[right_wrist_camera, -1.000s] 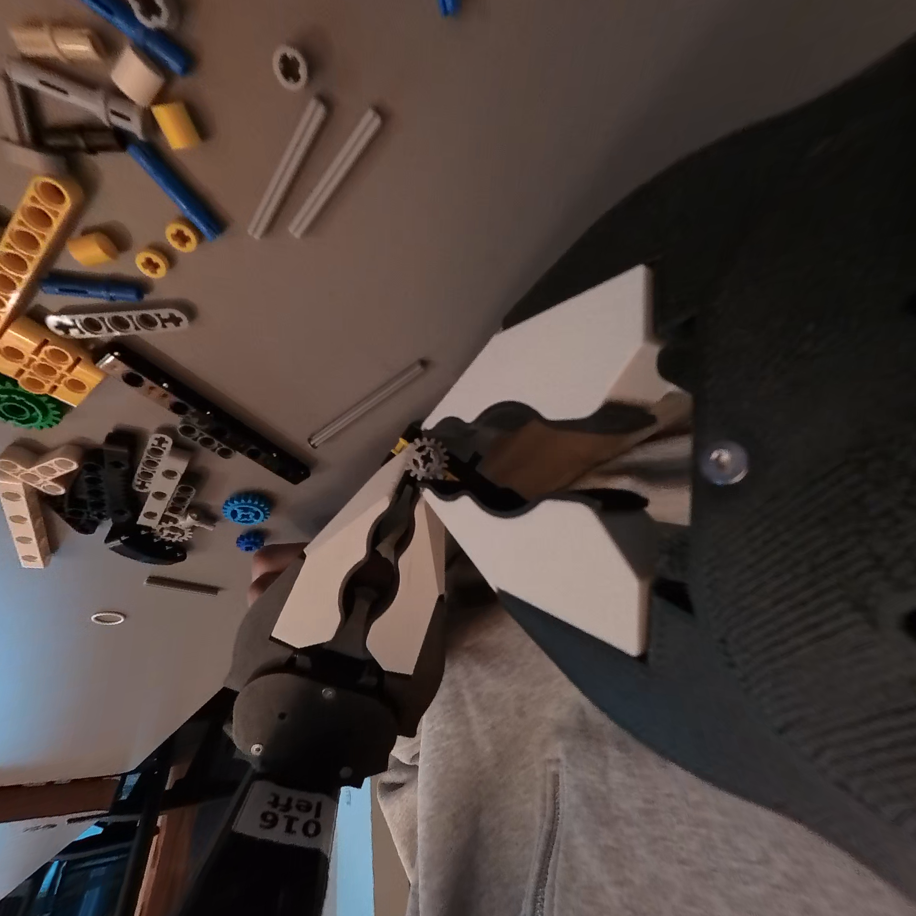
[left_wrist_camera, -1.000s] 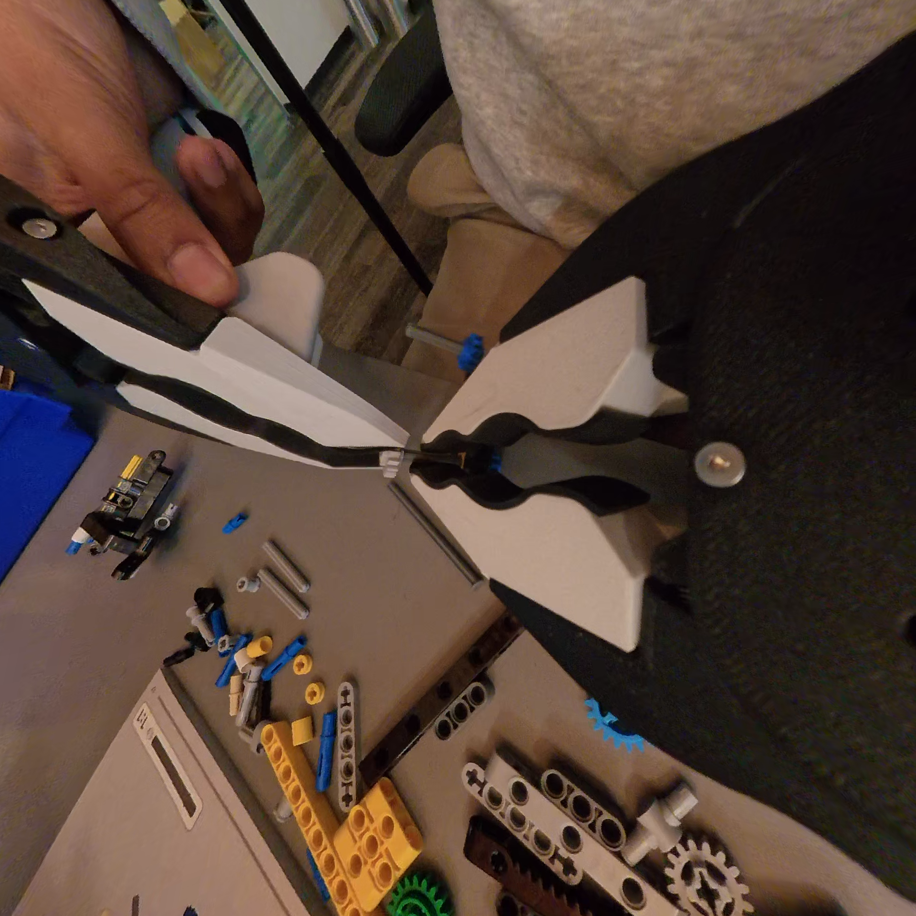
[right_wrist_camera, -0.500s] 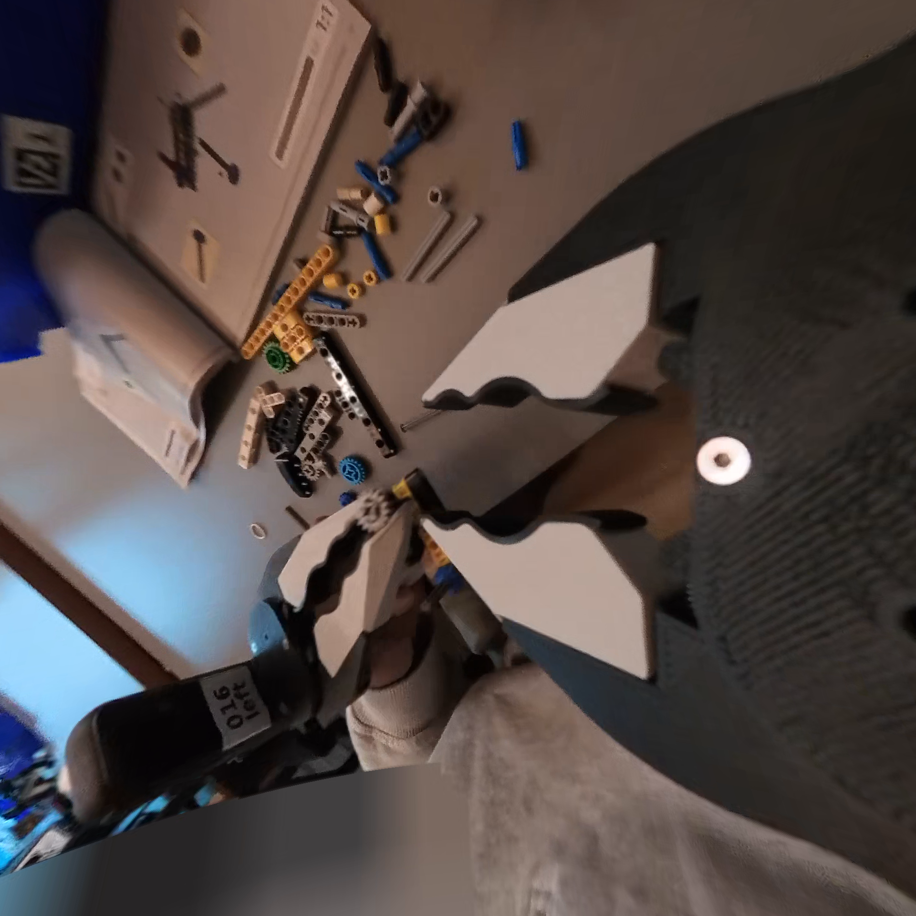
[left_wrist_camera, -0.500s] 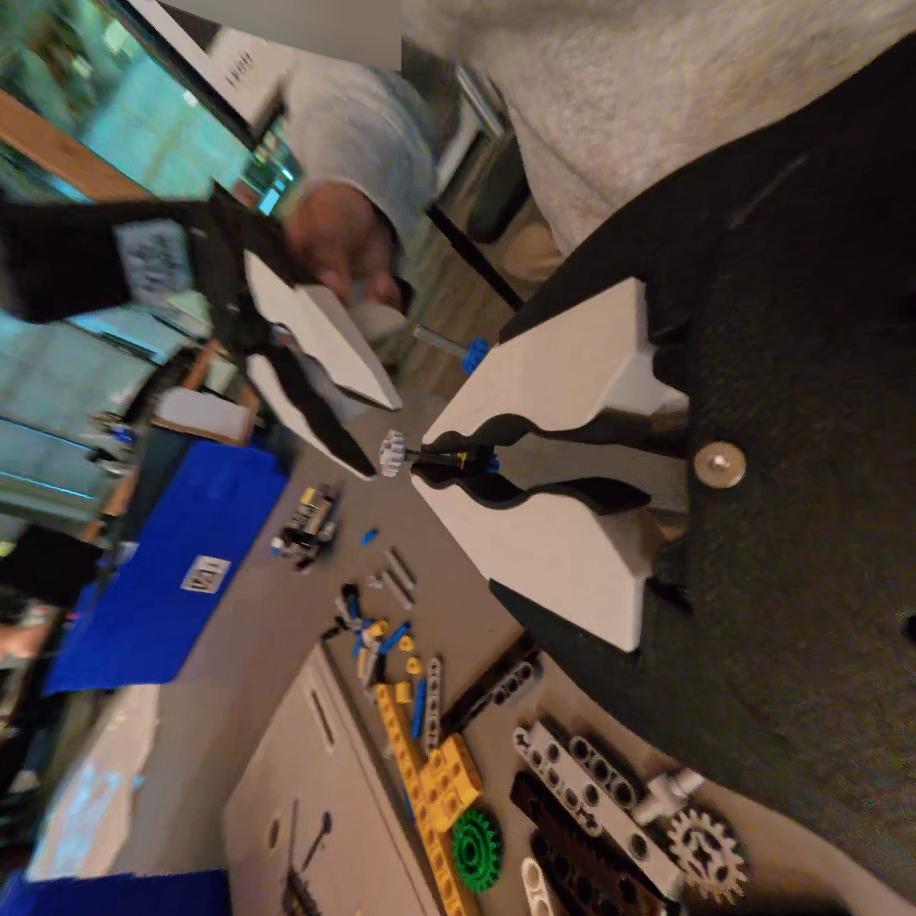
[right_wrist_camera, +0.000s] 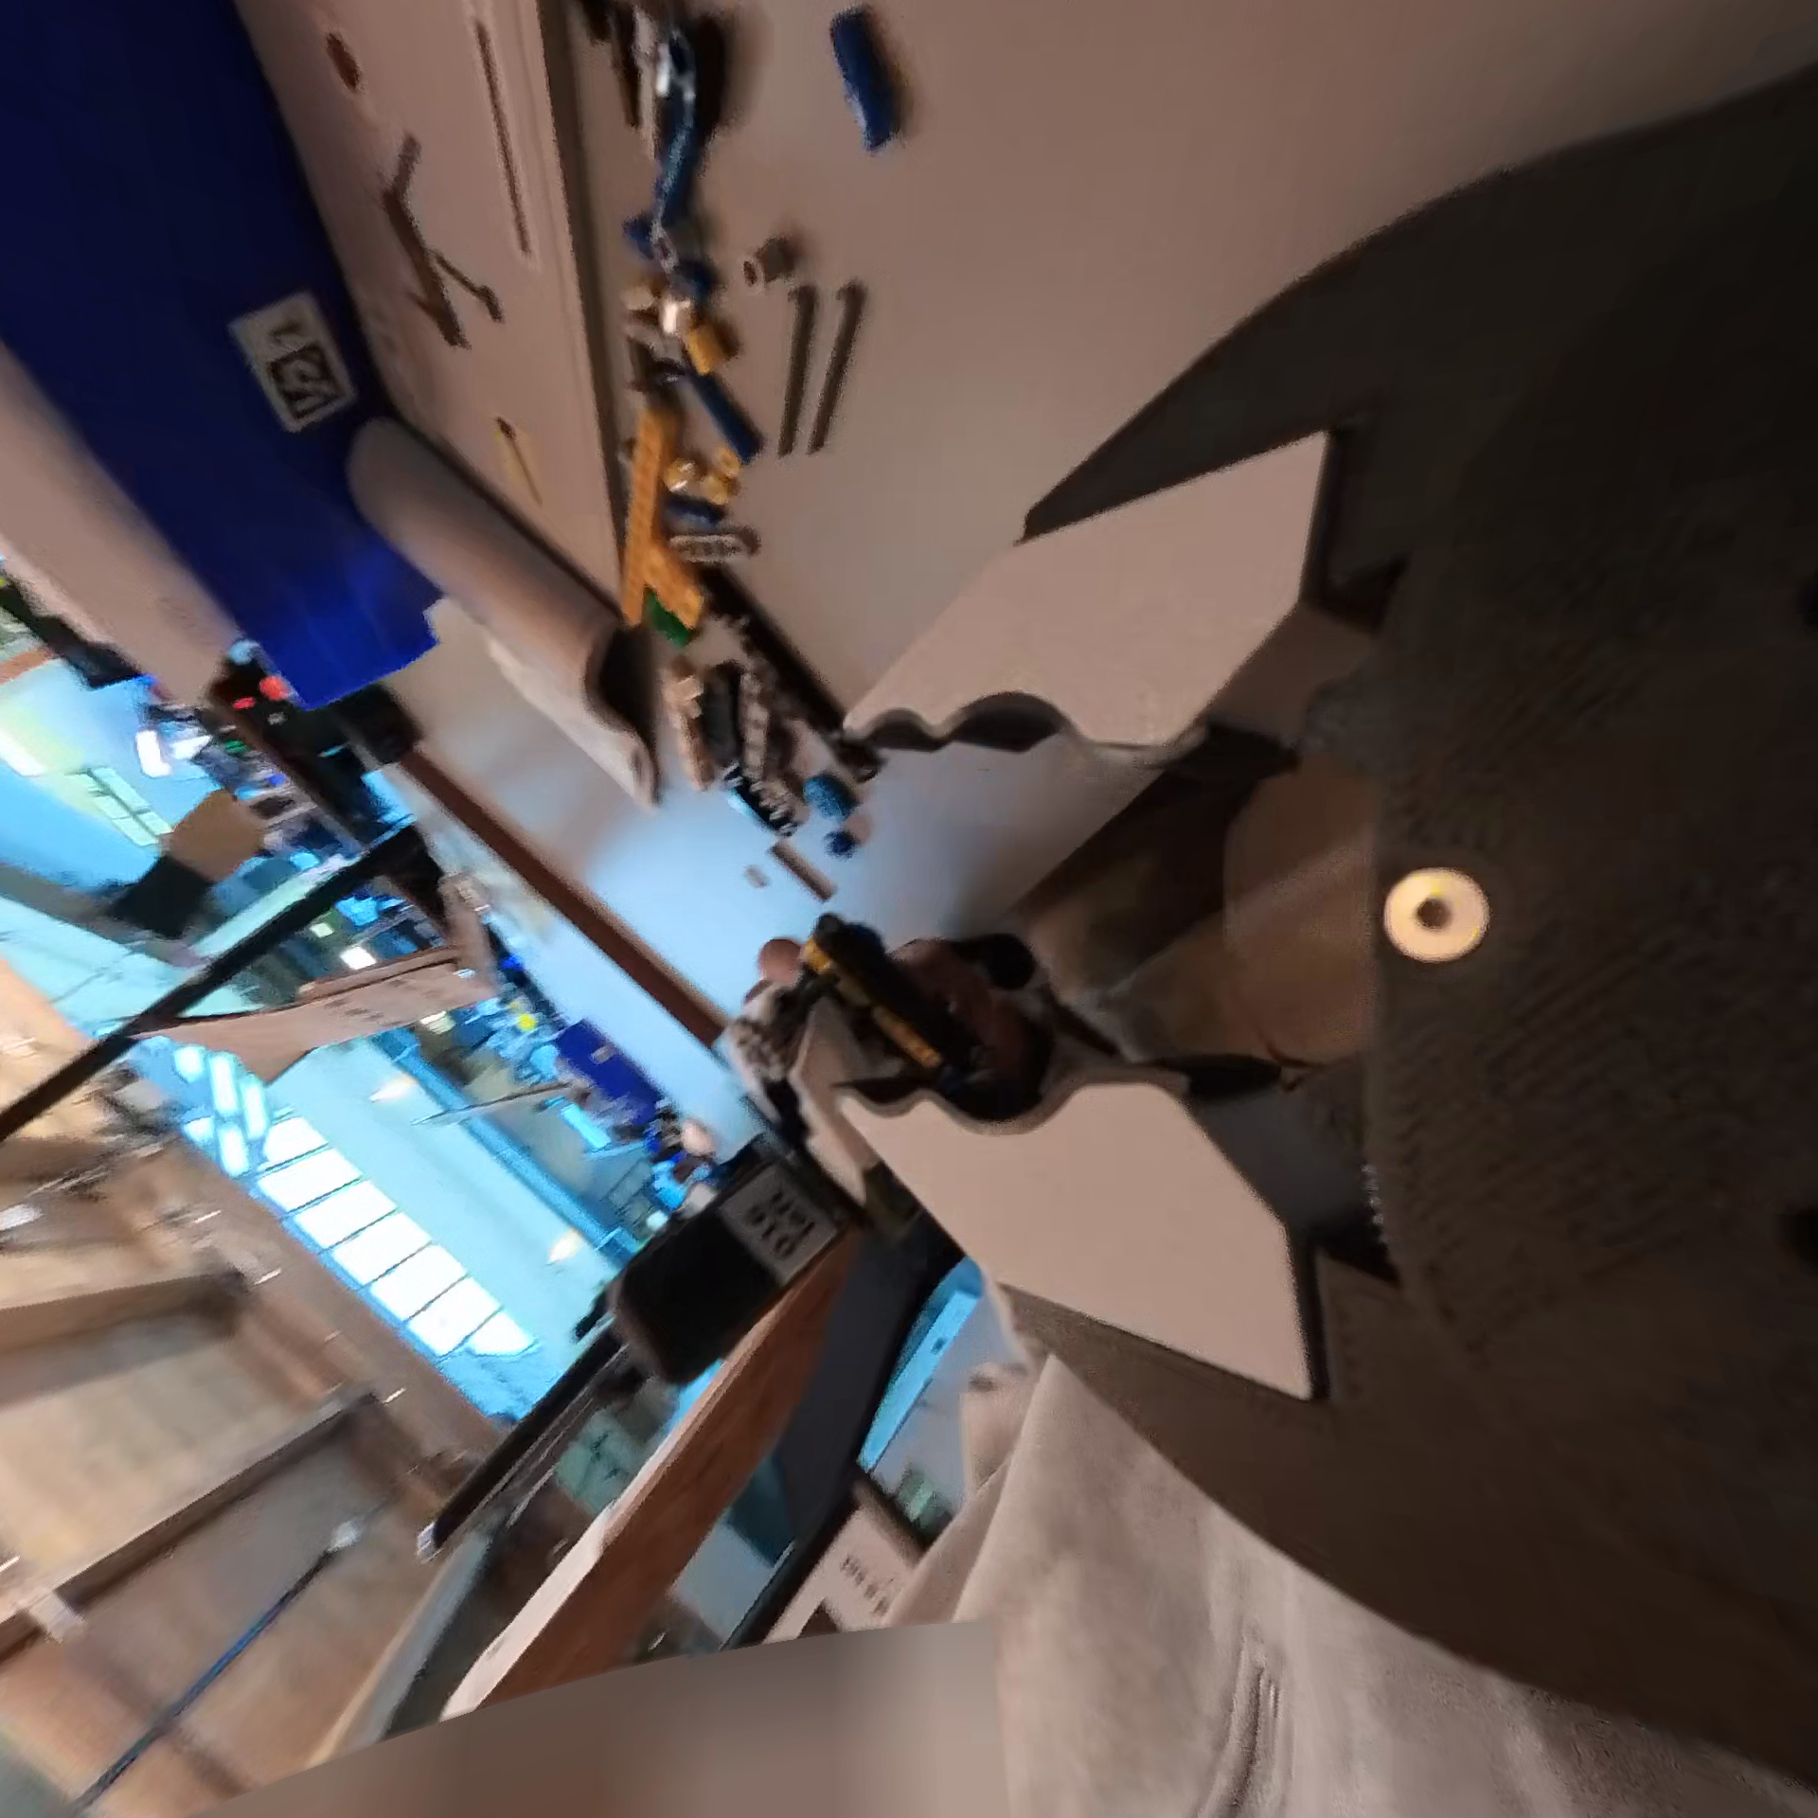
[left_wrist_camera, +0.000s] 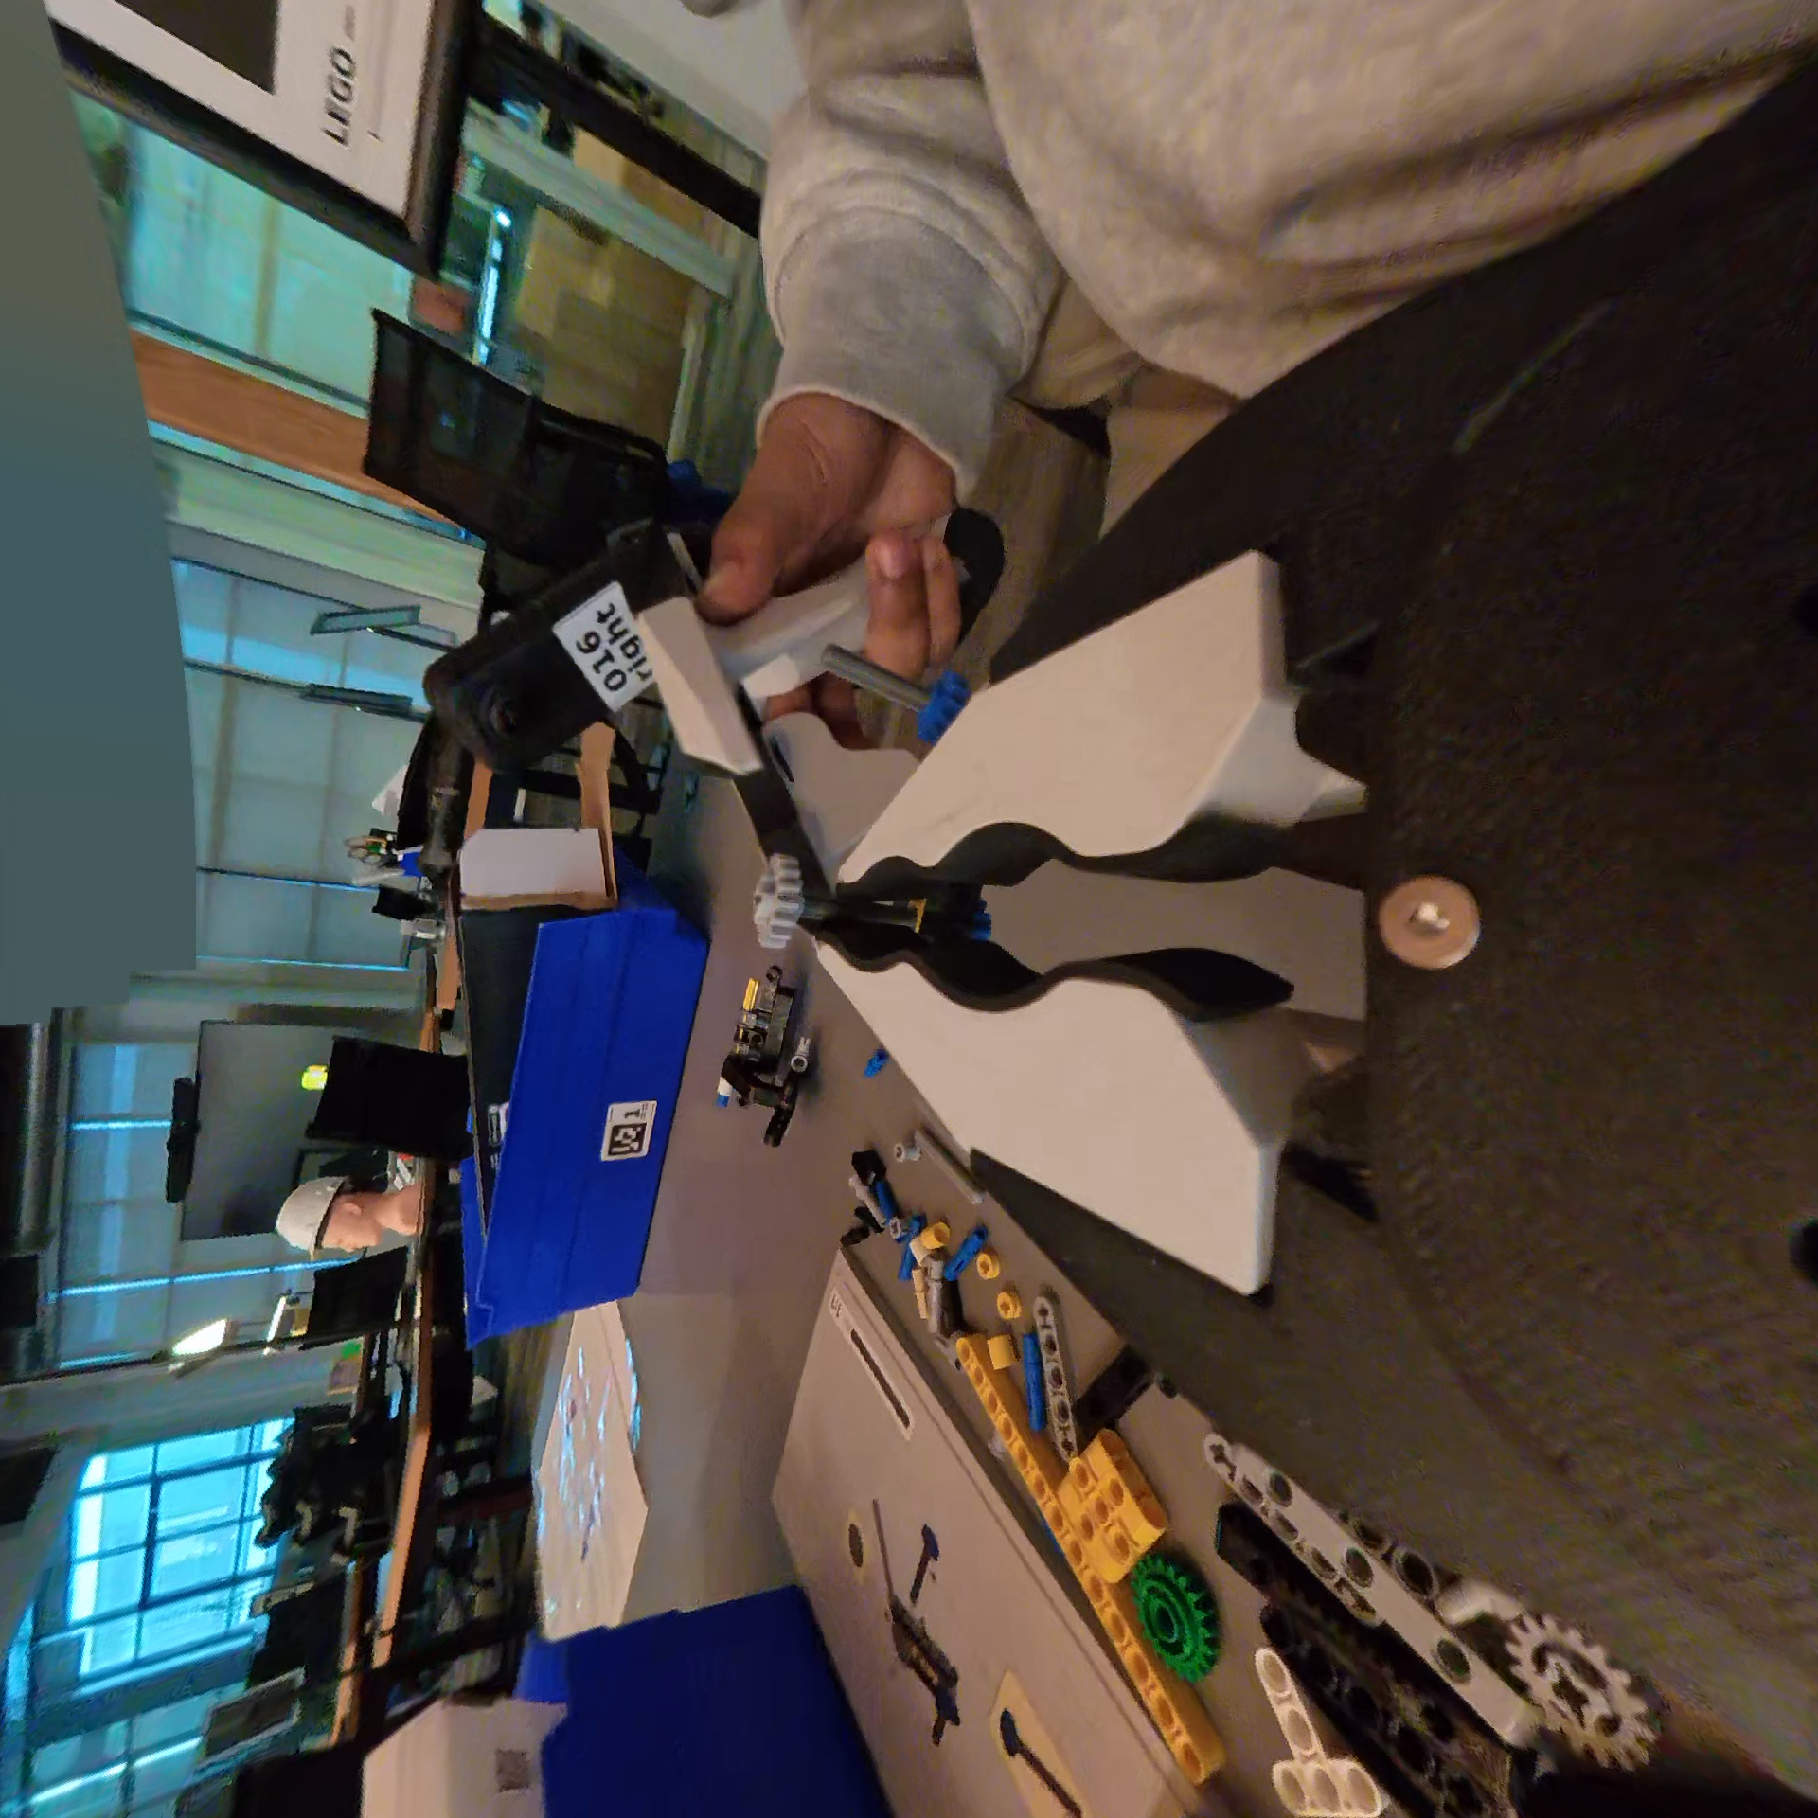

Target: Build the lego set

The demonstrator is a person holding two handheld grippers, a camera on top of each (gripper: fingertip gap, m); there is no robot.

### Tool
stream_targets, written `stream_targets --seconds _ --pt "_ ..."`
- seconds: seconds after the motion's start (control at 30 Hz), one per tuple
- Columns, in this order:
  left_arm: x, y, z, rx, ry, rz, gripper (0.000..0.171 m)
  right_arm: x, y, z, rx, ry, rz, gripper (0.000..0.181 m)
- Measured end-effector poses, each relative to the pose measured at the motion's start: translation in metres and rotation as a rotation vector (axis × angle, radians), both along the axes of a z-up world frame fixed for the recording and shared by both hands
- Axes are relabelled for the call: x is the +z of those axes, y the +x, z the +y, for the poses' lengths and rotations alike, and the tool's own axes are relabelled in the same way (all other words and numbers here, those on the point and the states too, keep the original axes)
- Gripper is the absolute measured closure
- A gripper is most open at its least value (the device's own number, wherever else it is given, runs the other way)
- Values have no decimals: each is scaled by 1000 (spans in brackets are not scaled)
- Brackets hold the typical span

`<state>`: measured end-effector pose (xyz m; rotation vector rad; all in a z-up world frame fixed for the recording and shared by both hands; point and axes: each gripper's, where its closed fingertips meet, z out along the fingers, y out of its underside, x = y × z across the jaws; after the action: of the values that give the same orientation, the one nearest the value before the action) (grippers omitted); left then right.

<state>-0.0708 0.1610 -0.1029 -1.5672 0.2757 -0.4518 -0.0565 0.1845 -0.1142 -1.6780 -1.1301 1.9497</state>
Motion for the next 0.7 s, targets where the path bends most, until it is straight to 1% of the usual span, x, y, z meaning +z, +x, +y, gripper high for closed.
stream_targets --seconds 0.03,0.07,0.1,0.17,0.2,0.27,0.37,0.47,0.6,0.7 --pt "0 1 0 7 6 22 168 -6 0 -2 16 -7 -25 116" --pt "1 3 0 12 16 40 168 -6 1 -6 44 -64 -17 116" --pt "1 4 0 13 22 54 168 -2 2 -10 75 -153 14 116" --pt "0 6 -1 9 26 76 168 10 5 -16 160 -345 88 127" --pt "0 7 -2 8 33 84 168 8 5 -18 186 -402 81 127" --pt "1 9 -3 4 46 101 168 -2 3 -25 208 -418 30 126" --pt "2 14 -6 -13 67 153 168 -4 1 -34 247 -444 5 119" --pt "-1 20 -8 -25 76 207 169 1 3 -38 306 -558 26 114" --pt "-6 29 -10 -40 86 279 169 1 3 -45 339 -604 23 118" --pt "-8 32 -9 -39 91 308 168 4 4 -45 359 -647 44 127"
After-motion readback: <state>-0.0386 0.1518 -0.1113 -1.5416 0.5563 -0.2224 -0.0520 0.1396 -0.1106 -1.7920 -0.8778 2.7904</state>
